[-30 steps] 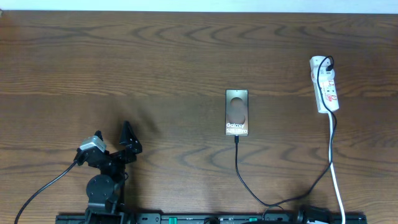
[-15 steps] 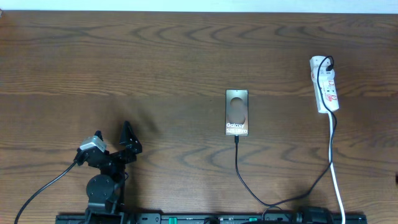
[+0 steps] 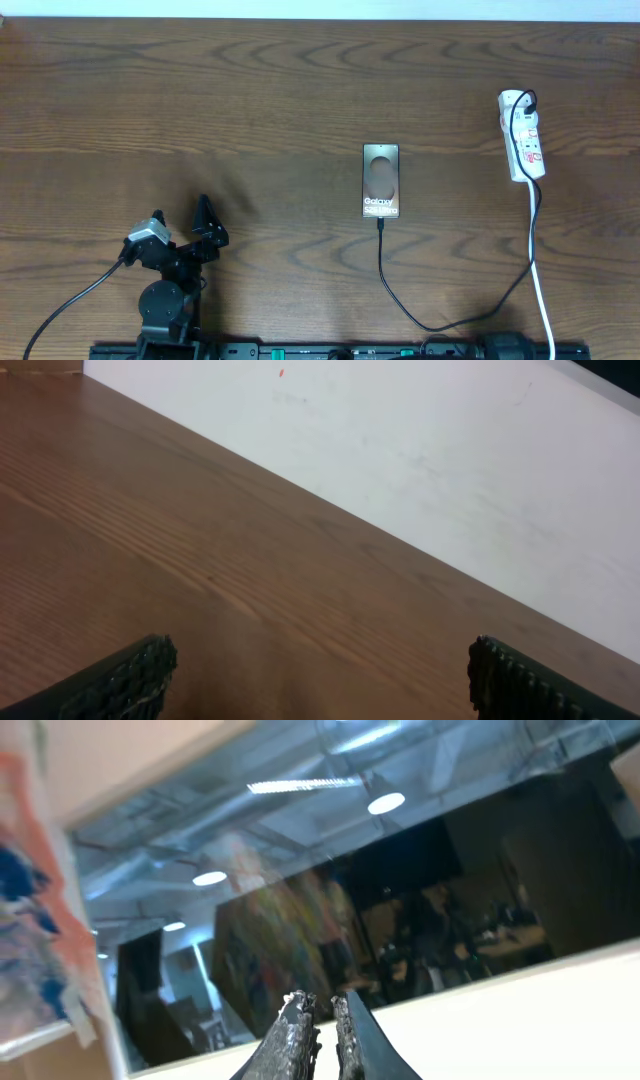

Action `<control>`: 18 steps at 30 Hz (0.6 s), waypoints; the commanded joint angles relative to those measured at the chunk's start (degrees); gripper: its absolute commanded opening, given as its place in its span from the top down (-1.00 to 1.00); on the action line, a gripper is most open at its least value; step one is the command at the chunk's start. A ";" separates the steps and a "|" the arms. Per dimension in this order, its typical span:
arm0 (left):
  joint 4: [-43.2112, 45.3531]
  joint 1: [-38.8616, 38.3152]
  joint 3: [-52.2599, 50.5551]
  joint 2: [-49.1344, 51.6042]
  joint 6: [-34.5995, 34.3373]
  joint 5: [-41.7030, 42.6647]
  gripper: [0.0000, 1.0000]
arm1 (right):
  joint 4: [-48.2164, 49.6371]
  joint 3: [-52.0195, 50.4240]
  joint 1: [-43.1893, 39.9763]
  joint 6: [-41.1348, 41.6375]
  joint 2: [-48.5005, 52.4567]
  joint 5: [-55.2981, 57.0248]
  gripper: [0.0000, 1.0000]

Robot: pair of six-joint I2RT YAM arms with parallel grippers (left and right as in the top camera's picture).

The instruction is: Plug charger to phone and switch on socket

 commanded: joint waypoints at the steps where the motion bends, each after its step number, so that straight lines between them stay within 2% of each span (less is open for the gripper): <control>1: -1.49 0.22 -1.49 -0.09 -0.28 -0.11 -0.89 | 0.44 -0.02 0.52 -0.15 -4.33 -5.03 0.83; 5: -1.49 0.22 -1.49 -0.09 -0.28 -0.11 -0.89 | 0.81 0.04 0.55 -1.27 -8.94 -6.67 0.75; 10: -1.49 0.22 -1.49 -0.09 -0.28 -0.11 -0.89 | 2.78 0.44 0.68 -9.70 -14.10 -4.15 0.58; 14: -1.49 0.22 -1.49 -0.09 -0.28 -0.11 -0.89 | 4.02 0.48 0.61 -15.06 -18.97 -3.02 0.53; 18: -1.49 0.22 -1.49 -0.09 -0.28 -0.11 -0.89 | 3.91 2.58 0.63 -15.21 -21.55 -2.19 0.46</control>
